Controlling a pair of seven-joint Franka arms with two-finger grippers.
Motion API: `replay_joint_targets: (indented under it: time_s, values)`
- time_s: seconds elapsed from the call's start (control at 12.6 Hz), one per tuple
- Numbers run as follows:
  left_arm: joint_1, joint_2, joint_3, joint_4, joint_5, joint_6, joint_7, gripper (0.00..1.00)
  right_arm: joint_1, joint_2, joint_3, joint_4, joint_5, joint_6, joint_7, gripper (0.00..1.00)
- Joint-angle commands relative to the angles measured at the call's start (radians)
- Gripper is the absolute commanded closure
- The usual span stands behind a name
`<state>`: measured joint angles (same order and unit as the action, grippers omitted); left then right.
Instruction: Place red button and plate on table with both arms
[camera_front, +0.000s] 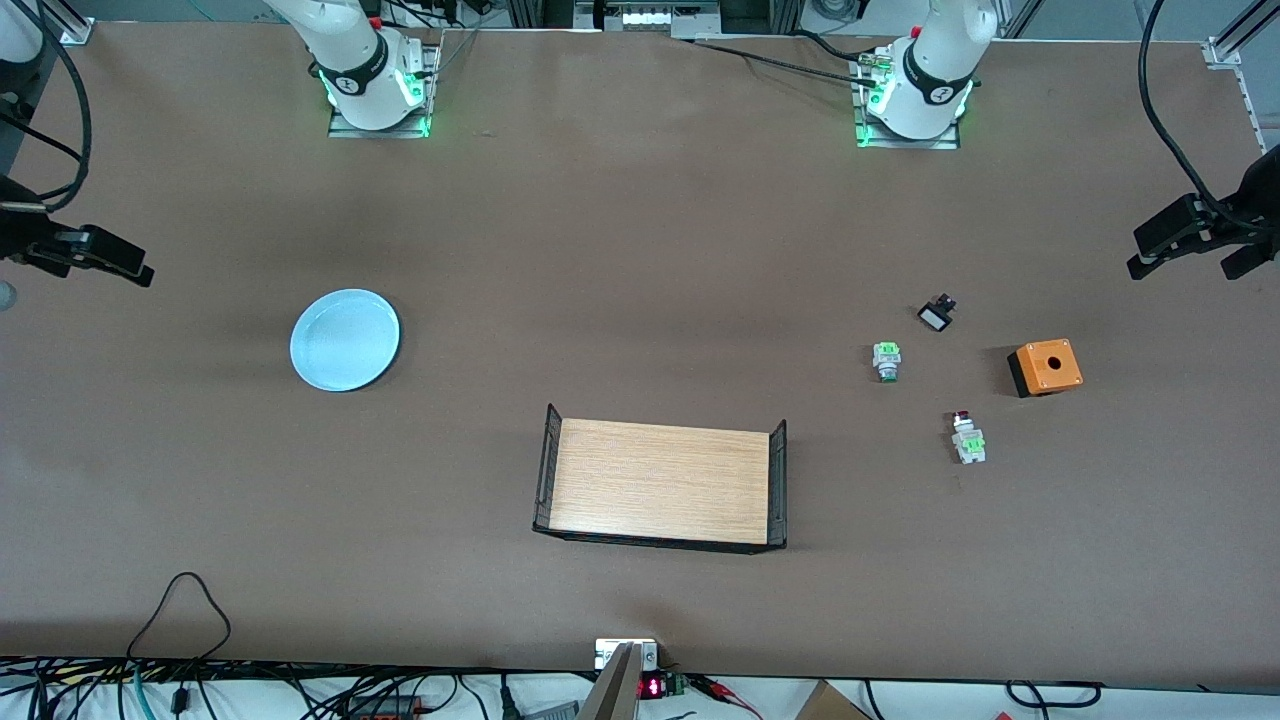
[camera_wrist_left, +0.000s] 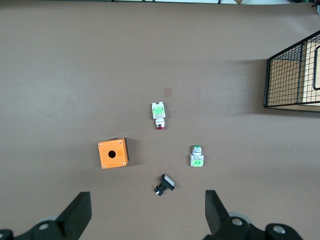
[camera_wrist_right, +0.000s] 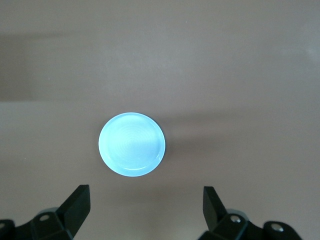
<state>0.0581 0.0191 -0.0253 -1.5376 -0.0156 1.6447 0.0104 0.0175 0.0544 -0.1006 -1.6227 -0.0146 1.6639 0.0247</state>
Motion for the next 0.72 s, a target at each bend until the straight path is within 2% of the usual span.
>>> replay_joint_targets:
  time_s: [0.0,0.64]
  values:
    - [-0.006,-0.007,0.001,0.013,0.009,-0.02,-0.013,0.0,-0.005,-0.011,0.009,0.009,0.004,-0.004,-0.019,0.0]
    - [-0.006,-0.007,0.001,0.014,0.009,-0.022,-0.012,0.0,-0.005,-0.015,0.006,0.012,0.013,-0.046,-0.052,0.0]
